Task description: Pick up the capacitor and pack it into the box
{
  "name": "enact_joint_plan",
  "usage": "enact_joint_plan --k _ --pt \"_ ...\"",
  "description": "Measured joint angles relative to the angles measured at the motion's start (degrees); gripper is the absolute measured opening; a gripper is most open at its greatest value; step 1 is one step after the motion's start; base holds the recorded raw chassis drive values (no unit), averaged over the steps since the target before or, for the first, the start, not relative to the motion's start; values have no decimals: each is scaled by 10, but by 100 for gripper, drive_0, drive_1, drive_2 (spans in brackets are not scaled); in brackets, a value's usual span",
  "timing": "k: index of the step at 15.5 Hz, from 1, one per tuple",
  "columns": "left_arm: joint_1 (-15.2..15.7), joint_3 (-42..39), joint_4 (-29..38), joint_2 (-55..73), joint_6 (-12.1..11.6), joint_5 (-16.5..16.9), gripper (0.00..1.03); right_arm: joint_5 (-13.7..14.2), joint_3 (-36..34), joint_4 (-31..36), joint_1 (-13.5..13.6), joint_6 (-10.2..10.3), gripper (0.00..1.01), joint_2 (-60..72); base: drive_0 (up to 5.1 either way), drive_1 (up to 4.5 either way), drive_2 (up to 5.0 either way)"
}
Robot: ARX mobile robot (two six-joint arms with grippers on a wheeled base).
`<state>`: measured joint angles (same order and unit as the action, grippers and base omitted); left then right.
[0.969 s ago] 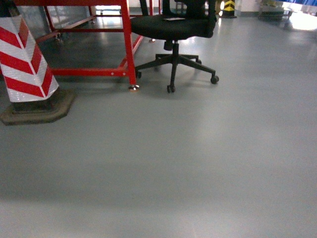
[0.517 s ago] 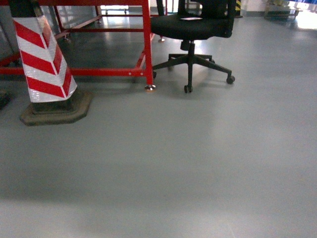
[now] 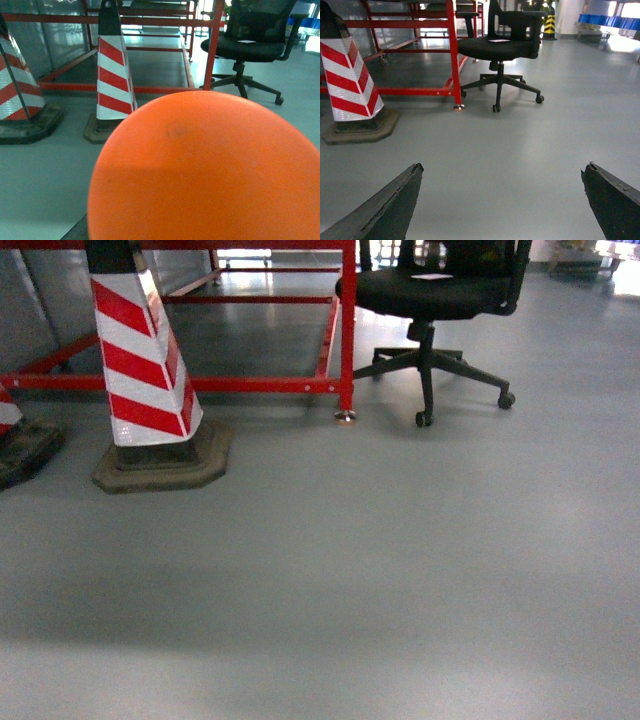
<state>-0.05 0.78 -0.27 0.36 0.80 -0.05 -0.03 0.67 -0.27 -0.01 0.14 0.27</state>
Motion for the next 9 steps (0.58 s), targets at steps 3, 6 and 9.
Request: enact_joint_plan --k 3,6,9 --pt "0 0 -2 0 0 0 44 0 0 1 0 0 98 0 -515 231 231" --pt "0 0 -2 0 0 0 44 1 0 -1 0 0 98 0 -504 241 241" --pt "0 0 -1 0 0 1 44 0 0 -1 0 0 98 0 -499 246 246"
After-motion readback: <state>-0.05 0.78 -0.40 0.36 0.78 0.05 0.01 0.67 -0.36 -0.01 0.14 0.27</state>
